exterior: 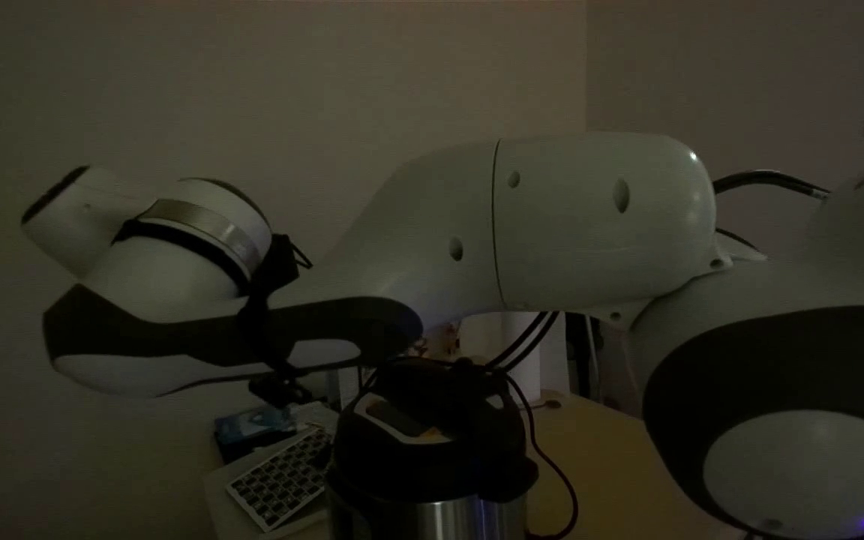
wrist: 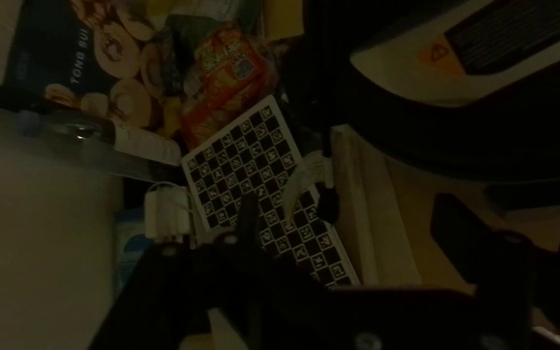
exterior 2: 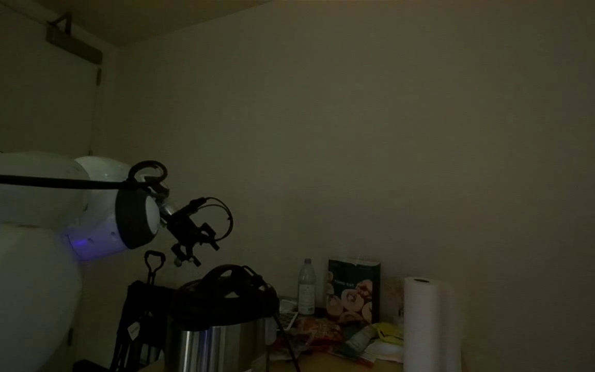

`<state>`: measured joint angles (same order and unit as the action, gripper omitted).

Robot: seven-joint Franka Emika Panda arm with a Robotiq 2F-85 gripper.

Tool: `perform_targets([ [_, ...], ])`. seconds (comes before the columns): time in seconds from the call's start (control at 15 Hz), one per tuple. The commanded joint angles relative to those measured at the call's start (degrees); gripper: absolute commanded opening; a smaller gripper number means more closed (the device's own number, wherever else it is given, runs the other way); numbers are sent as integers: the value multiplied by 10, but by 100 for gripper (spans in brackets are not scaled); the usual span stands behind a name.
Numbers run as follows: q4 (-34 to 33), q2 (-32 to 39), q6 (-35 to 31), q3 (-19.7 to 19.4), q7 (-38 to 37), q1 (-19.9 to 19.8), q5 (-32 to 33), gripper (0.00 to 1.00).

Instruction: Put the cable across the object

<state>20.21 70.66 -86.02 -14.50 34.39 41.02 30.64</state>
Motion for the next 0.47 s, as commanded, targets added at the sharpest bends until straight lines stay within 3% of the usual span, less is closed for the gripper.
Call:
perform_targets([
  [0.0,-3,-32,-4,-31,-67,18,26,100],
  [0.07,11,-22,-7,-16,-37,12,15,100],
  [0.4,9,-39,-5,-25,-61,20,19,100],
])
